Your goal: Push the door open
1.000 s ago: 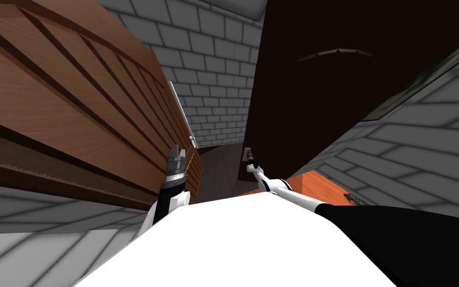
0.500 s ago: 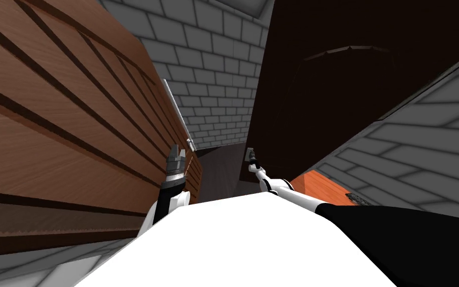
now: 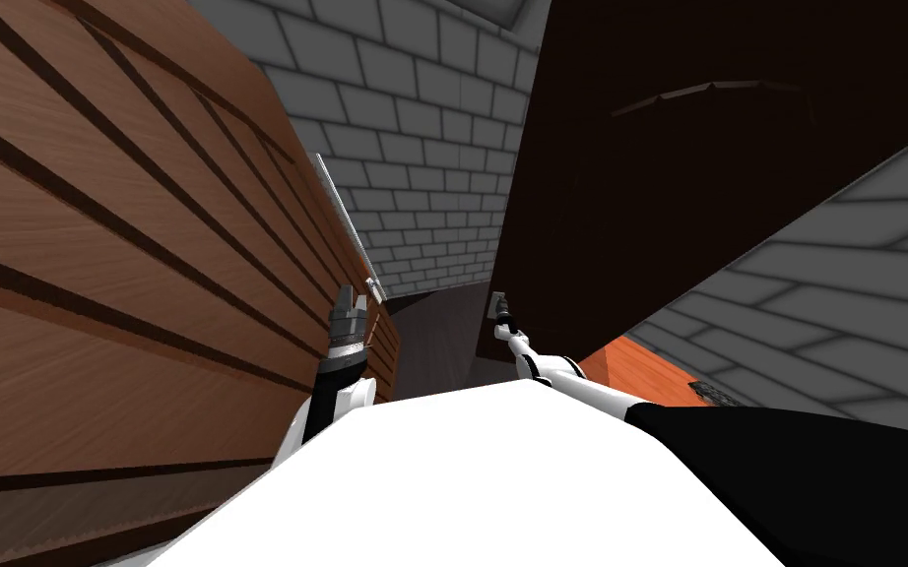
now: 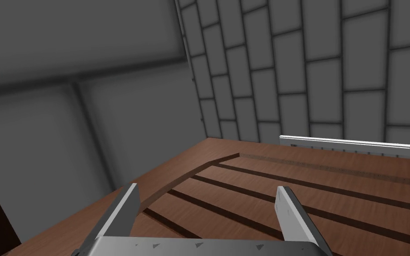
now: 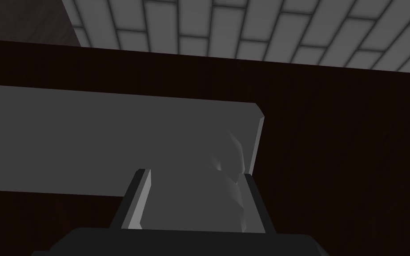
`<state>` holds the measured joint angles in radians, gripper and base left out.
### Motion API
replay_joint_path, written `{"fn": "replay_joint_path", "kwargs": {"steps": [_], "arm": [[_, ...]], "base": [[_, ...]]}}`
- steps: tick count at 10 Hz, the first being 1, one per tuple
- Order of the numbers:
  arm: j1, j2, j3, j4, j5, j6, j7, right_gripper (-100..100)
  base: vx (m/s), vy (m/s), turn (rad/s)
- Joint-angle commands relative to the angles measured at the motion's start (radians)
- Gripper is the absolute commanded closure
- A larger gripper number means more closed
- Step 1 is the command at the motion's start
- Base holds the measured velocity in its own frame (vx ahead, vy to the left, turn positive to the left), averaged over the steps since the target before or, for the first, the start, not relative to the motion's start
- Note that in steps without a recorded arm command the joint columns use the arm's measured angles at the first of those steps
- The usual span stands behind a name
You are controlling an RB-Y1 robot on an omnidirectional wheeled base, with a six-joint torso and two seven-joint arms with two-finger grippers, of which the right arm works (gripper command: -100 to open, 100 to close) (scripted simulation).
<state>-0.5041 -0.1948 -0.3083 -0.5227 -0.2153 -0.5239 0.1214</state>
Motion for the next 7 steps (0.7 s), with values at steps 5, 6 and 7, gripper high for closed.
{"fn": "replay_joint_path", "kwargs": {"steps": [5,6,7], "arm": [[-0.002,-0.018,-0.026,0.021,-0.012,-0.013,0.008,100],[-0.001,-0.021,-0.031,0.022,-0.014,-0.014,0.01,100],[0.001,-0.025,-0.037,0.023,-0.017,-0.014,0.012,100]], "base": [[0.133,0.04,-0.04],[0.155,0.027,-0.032],[0.175,0.026,-0.032]]}}
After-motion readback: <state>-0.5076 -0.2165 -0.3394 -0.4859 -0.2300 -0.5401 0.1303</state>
